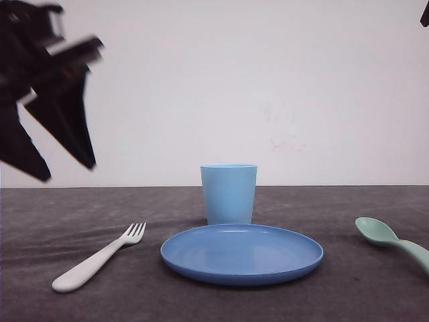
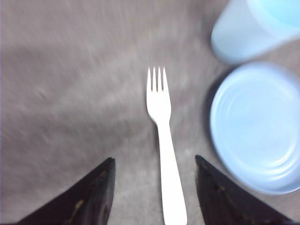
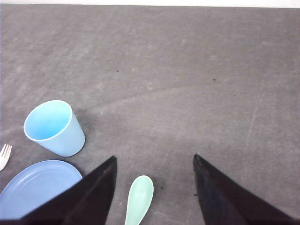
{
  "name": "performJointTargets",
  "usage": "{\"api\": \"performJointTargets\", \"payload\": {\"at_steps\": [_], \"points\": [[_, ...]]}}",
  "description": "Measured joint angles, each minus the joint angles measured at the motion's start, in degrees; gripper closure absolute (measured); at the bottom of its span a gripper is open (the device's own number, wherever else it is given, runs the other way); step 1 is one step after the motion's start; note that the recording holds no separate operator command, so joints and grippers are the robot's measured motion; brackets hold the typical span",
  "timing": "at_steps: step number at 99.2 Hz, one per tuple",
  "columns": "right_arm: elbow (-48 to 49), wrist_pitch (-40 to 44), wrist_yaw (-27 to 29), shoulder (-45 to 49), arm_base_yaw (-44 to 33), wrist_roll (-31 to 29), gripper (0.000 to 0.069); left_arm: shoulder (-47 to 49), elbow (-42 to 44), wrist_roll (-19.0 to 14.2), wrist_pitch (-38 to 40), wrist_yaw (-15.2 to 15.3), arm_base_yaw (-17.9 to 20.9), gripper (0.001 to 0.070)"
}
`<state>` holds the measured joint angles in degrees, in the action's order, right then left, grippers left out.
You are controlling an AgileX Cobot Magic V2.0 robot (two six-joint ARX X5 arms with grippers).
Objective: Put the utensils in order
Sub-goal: 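Lower the left gripper onto the white fork and close on its handle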
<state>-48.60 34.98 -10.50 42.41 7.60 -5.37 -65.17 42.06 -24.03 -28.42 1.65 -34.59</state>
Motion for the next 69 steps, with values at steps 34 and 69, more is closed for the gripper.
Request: {"api": "performJointTargets", "payload": {"at_steps": [34,69], "points": [[0.00,0.22,0.00,0.00,0.00,0.02,0.0371,-11.32,0.00,-4.46,6.47,5.66,-6.49,0.0388],[0.00,0.22,0.00,0.00,0.00,0.00,0.0371,-19.69,0.00,-5.86,10.60,10.23,-8.46,0.0388]]}}
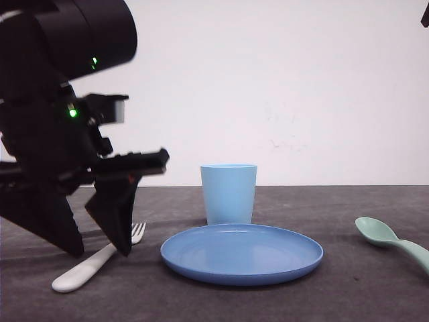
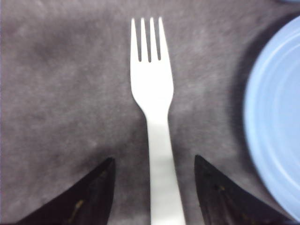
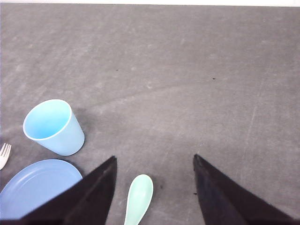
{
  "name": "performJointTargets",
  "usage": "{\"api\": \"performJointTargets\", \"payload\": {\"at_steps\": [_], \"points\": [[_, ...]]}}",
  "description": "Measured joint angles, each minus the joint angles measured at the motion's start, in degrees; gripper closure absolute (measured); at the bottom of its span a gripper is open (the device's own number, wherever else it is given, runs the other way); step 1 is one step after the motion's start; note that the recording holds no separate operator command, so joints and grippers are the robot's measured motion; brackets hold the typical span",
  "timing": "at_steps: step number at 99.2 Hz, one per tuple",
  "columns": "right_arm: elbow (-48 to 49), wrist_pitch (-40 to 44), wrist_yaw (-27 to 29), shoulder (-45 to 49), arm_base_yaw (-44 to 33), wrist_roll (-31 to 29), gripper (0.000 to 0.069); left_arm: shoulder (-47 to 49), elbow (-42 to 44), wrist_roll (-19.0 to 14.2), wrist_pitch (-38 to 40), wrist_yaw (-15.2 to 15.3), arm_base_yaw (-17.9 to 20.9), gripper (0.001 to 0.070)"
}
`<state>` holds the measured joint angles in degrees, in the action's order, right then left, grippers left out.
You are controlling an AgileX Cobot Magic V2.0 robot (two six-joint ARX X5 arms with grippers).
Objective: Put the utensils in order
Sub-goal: 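Lower the left gripper onto the white fork and close on its handle, then lift the white fork with the left gripper and carry it over the cup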
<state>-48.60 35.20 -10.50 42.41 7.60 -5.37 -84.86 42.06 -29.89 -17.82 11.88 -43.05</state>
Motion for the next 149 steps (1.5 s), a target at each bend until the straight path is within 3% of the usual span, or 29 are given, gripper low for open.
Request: {"api": "performJointTargets", "payload": {"at_steps": [24,38,48,83,91,98,114,149], "points": [[0.00,0.07,0.00,0.00,0.00,0.02,0.0371,-2.19,0.98,-0.42,1.70,1.22,-0.20,0.0407],[0.00,0.15,0.00,0.00,0.00,0.00,0.0371,-2.60,1.07,-1.25,2.10,2.12,-0.15,0.0583],[0.00,0.22,0.00,0.00,0.00,0.00,0.0371,-2.62,1.07,-1.42,2.56,1.92,-0.37,0.0652],[0.00,0.81,0.00,0.26,0.00,0.00,0.0371,-2.80,3.54,-1.42,-1.29,1.86,-2.40,0.0663],[0.00,0.81,0.00,0.26,0.00,0.00,0.0371,-1.09,4.20,-1.22,-1.60,3.69,-3.15,0.0663],[0.00,0.83,0.00,0.26,0.00,0.00,0.0371,2.49,5.09,-0.98,-0.92,7.06,-3.43,0.0663],[0.00,0.83,0.00,0.28,0.00,0.00,0.0371,9.99,6.40,1.97,8.09,12.85,-4.46,0.0664],[0.00,-0.52,0.00,0.33,0.00,0.00,0.0371,6.10,6.40,14.51,40.09,13.53,-4.46,0.0664]]}}
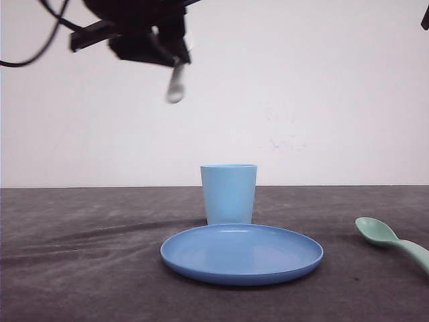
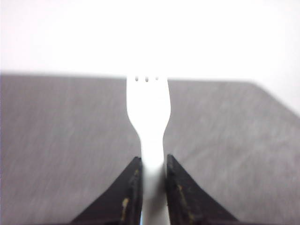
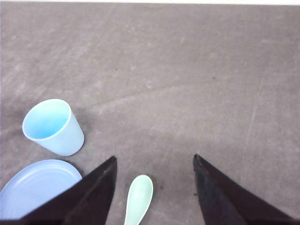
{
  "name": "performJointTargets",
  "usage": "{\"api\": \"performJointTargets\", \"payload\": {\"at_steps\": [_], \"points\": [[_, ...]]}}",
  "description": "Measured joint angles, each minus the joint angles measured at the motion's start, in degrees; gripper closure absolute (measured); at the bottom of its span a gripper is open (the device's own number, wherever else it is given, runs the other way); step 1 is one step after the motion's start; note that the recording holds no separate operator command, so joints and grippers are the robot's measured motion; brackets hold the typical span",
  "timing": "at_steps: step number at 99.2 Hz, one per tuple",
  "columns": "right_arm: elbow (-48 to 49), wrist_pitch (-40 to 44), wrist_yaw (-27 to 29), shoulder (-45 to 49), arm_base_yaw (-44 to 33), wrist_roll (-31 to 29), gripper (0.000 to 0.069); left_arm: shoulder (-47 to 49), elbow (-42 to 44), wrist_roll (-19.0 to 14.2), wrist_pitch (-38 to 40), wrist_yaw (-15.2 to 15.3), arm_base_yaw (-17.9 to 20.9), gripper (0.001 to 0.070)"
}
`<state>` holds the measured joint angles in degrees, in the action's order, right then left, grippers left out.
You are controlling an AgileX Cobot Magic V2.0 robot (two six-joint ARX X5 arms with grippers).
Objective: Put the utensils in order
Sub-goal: 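Lift the white fork with the left gripper and carry it over the cup, then lower the fork into the blue cup and open the left gripper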
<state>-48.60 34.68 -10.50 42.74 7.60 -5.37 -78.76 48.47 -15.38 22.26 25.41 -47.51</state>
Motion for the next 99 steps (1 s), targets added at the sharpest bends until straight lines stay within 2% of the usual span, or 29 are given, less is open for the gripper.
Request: {"api": "performJointTargets", "payload": {"at_steps": [16,27,47,81,99], "points": [[0.00,-1.05,0.00,0.00,0.00,0.00,0.0371,-6.99,0.00,3.85,11.63,-1.09,0.00,0.0664],[0.00,-1.07,0.00,0.00,0.00,0.00,0.0371,-11.50,0.00,4.74,17.81,-2.71,0.00,0.0664],[0.00,-1.07,0.00,0.00,0.00,0.00,0.0371,-17.16,0.00,5.31,27.19,-2.86,0.09,0.0664],[0.00,-1.05,0.00,0.00,0.00,0.00,0.0371,-26.10,0.00,5.31,33.22,-3.30,1.77,0.0664],[0.00,-1.01,0.00,0.00,0.00,0.02,0.0371,-27.67,0.00,5.31,33.09,-3.85,1.97,0.0664]]}}
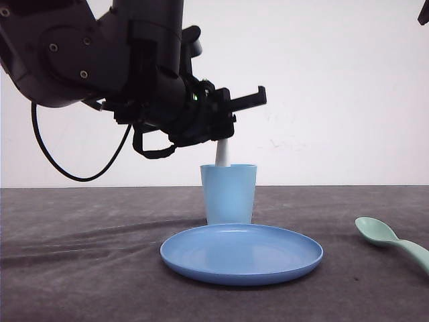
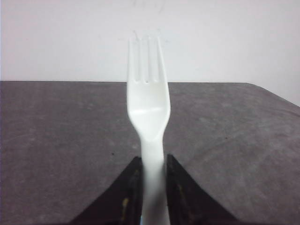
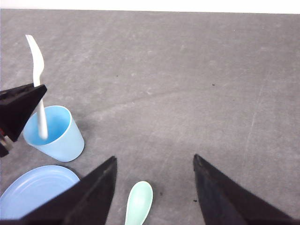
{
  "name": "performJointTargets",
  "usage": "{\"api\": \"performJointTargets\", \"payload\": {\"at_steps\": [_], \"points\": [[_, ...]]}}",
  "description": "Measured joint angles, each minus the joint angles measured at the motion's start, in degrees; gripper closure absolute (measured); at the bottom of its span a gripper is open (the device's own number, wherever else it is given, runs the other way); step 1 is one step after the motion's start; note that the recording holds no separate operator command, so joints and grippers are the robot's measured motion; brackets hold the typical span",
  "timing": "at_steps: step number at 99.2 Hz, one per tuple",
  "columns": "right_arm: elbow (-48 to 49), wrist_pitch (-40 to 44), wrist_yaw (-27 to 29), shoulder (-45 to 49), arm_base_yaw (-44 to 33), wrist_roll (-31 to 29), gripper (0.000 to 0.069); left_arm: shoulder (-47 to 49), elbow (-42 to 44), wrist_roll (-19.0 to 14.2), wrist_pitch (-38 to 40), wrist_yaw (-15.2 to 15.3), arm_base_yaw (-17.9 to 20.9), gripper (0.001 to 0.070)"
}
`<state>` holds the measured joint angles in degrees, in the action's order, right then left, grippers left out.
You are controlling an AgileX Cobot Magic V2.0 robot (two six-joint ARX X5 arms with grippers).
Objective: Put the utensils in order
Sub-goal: 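Lower the fork into the blue cup and open the left gripper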
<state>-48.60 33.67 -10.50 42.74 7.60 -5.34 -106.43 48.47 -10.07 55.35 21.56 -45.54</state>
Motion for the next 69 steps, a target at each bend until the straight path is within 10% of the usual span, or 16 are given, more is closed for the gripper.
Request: {"api": "performJointTargets", "payload": {"at_steps": [55,69], "points": [[0.00,0.52,0.00,0.00,0.02,-0.02,0.0371,0.00,0.00,-0.72,-5.46,-0.50,-0.39,0.0658],[0.00,1.18,0.00,0.00,0.02,0.00,0.0371,0.00,0.00,-1.09,-5.16,-0.50,-0.57,0.0502]]}}
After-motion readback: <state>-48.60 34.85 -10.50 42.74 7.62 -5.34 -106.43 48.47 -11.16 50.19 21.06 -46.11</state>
